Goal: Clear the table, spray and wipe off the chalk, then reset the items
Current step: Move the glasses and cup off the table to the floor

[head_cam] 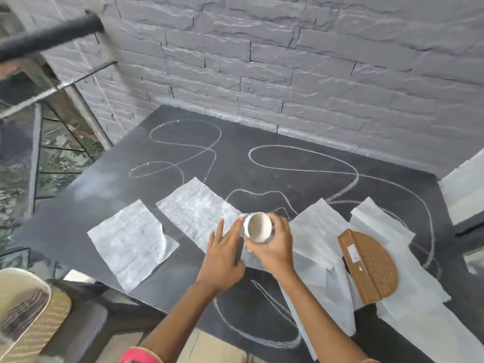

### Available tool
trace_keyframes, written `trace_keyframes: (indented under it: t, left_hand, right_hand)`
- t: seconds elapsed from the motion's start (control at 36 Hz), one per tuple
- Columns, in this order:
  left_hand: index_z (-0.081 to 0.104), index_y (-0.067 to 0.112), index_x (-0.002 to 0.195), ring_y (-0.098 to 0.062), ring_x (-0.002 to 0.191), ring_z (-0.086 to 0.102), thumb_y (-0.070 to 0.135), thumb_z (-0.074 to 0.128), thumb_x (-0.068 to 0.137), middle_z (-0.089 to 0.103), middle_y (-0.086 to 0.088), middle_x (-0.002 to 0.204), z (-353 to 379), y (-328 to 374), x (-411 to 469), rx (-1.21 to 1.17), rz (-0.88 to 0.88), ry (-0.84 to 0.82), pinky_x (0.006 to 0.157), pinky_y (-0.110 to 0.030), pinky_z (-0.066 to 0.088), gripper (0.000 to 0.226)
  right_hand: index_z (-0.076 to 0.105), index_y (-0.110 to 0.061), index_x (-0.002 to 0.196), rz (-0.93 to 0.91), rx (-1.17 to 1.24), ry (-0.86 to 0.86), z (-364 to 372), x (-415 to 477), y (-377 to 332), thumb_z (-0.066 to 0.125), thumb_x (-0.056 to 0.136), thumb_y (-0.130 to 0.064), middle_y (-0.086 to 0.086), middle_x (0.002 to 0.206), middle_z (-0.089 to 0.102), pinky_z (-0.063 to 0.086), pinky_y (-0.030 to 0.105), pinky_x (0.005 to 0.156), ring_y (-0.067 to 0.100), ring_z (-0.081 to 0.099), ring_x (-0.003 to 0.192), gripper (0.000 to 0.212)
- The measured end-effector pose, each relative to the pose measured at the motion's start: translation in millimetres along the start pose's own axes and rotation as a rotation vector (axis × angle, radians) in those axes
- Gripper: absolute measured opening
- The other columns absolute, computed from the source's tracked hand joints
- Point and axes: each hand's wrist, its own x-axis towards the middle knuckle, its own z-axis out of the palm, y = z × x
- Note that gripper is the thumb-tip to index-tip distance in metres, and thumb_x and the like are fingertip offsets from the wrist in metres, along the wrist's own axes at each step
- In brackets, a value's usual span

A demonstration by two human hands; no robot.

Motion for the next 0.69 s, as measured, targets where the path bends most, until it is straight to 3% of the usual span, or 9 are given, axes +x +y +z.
trace_keyframes:
  t: [0.08, 0.19, 0.25, 0.31, 0.39, 0.44, 0.53, 0.58, 0.69]
  left_hand:
    - [0.002, 0.028, 0.150, -0.014, 0.144, -0.015, 0.019, 0.045, 0.074, 0.015, 0.024, 0.147, -21, -13, -28, -0.071, -0.054, 0.109, 0.121, -0.044, 0.004, 0.088]
    - [0.012, 0.022, 0.150, -0.021, 0.147, -0.008, 0.019, 0.042, 0.070, 0.008, 0.028, 0.145, -52, -41, -76, -0.141, -0.121, 0.265, 0.120, -0.037, 0.005, 0.086]
    - [0.010, 0.024, 0.150, -0.016, 0.146, -0.010, 0.014, 0.044, 0.070, 0.001, 0.036, 0.140, -66, -54, -100, -0.152, -0.150, 0.301, 0.119, -0.034, 0.003, 0.087]
    - [0.005, 0.031, 0.146, -0.014, 0.144, -0.012, 0.010, 0.047, 0.072, 0.001, 0.032, 0.143, -81, -77, -135, -0.147, -0.217, 0.326, 0.120, -0.037, 0.004, 0.088]
    - [0.012, 0.030, 0.149, -0.017, 0.147, -0.009, 0.011, 0.049, 0.070, 0.012, 0.023, 0.149, -96, -107, -181, -0.160, -0.304, 0.353, 0.121, -0.042, 0.011, 0.090]
    - [0.017, 0.027, 0.150, -0.018, 0.149, -0.004, 0.010, 0.054, 0.068, 0.018, 0.022, 0.152, -104, -131, -213, -0.155, -0.362, 0.376, 0.121, -0.041, 0.009, 0.092]
    - [0.010, 0.041, 0.144, -0.005, 0.146, -0.009, 0.005, 0.054, 0.066, 0.014, 0.030, 0.150, -107, -172, -261, -0.165, -0.429, 0.398, 0.121, -0.041, 0.009, 0.097]
    - [0.001, 0.049, 0.138, -0.009, 0.145, -0.013, 0.006, 0.050, 0.066, 0.010, 0.029, 0.151, -105, -195, -284, -0.162, -0.498, 0.349, 0.121, -0.042, 0.009, 0.097]
    - [-0.010, 0.039, 0.141, -0.016, 0.146, -0.014, 0.006, 0.050, 0.075, -0.008, 0.026, 0.148, -100, -255, -319, -0.086, -0.633, 0.252, 0.121, -0.040, 0.008, 0.096]
  right_hand:
    - [0.056, -0.018, 0.101, -0.062, 0.025, -0.038, 26, -14, -30, 0.087, 0.048, -0.009, -0.001, 0.100, 0.051, 0.036, 0.001, 0.075, -0.006, 0.050, 0.090, 0.062]
    - [0.058, -0.013, 0.106, -0.140, 0.064, -0.118, 72, -45, -67, 0.088, 0.048, -0.013, -0.002, 0.104, 0.051, 0.043, 0.017, 0.082, 0.012, 0.054, 0.094, 0.066]
    - [0.058, -0.014, 0.109, -0.169, 0.087, -0.174, 91, -64, -81, 0.088, 0.049, -0.014, -0.005, 0.105, 0.051, 0.043, 0.015, 0.081, 0.009, 0.054, 0.095, 0.067]
    - [0.057, -0.017, 0.110, -0.178, 0.115, -0.256, 121, -91, -98, 0.088, 0.051, -0.014, -0.006, 0.106, 0.051, 0.043, 0.014, 0.082, 0.006, 0.053, 0.097, 0.067]
    - [0.056, -0.023, 0.105, -0.201, 0.159, -0.331, 159, -130, -116, 0.089, 0.051, -0.013, -0.004, 0.104, 0.054, 0.038, 0.005, 0.081, -0.003, 0.051, 0.094, 0.064]
    - [0.053, -0.029, 0.104, -0.221, 0.160, -0.392, 189, -156, -123, 0.089, 0.051, -0.014, -0.006, 0.102, 0.054, 0.039, 0.005, 0.081, -0.002, 0.053, 0.092, 0.066]
    - [0.058, -0.023, 0.107, -0.220, 0.116, -0.507, 236, -196, -121, 0.089, 0.052, -0.020, -0.014, 0.102, 0.053, 0.043, 0.013, 0.085, 0.004, 0.055, 0.097, 0.063]
    - [0.059, -0.019, 0.109, -0.217, 0.092, -0.559, 259, -215, -115, 0.089, 0.052, -0.020, -0.017, 0.102, 0.053, 0.038, 0.008, 0.085, 0.006, 0.053, 0.098, 0.064]
    - [0.059, -0.015, 0.115, -0.199, 0.019, -0.652, 315, -249, -94, 0.087, 0.053, -0.014, -0.005, 0.105, 0.055, 0.031, -0.002, 0.083, -0.005, 0.046, 0.097, 0.068]
